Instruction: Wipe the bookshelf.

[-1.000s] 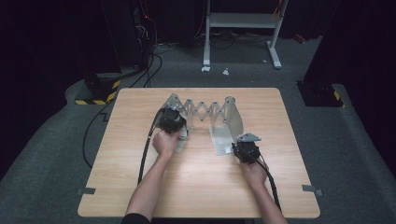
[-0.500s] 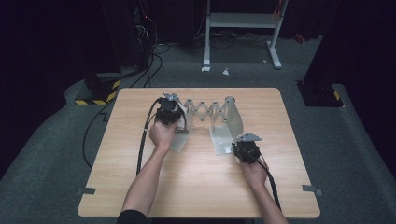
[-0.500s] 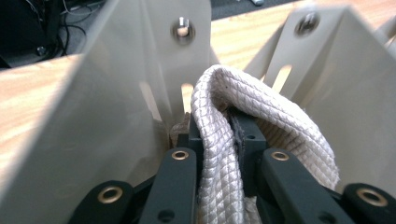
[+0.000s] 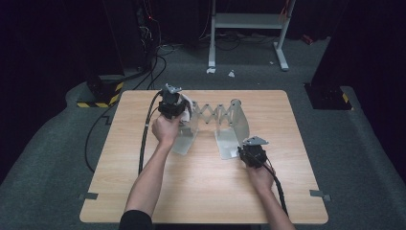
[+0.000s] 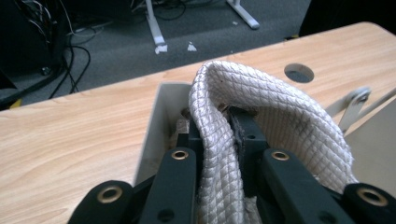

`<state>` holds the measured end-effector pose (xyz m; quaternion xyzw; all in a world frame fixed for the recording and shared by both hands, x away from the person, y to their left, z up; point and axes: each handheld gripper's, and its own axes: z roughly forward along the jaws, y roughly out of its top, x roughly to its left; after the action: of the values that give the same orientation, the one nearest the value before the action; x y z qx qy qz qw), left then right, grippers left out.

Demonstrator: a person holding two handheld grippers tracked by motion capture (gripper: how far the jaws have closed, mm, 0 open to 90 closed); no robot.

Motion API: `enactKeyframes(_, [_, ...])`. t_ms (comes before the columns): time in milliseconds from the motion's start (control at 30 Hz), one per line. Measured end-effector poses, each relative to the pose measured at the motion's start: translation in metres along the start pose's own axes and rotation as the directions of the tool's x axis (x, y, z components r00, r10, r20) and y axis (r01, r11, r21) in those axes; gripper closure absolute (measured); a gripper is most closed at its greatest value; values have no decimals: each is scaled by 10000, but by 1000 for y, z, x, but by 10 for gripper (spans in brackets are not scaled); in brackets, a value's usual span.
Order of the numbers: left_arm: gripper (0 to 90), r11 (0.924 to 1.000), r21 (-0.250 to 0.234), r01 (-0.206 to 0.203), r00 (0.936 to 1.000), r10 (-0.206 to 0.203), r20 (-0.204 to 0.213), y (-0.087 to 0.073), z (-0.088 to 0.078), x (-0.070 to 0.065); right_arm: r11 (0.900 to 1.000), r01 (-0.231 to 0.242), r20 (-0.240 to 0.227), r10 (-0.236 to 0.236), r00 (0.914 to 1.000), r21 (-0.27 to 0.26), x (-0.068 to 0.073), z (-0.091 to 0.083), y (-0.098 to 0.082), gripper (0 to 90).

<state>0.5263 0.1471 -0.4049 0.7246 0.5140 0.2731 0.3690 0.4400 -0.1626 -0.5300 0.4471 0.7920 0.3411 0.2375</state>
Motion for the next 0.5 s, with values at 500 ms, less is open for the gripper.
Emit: enactKeyframes(500, [802,9925,1156,-400,9977,332,594,-41,38,-25,10000,-10,-31,10,10000,13,0,0,0,775])
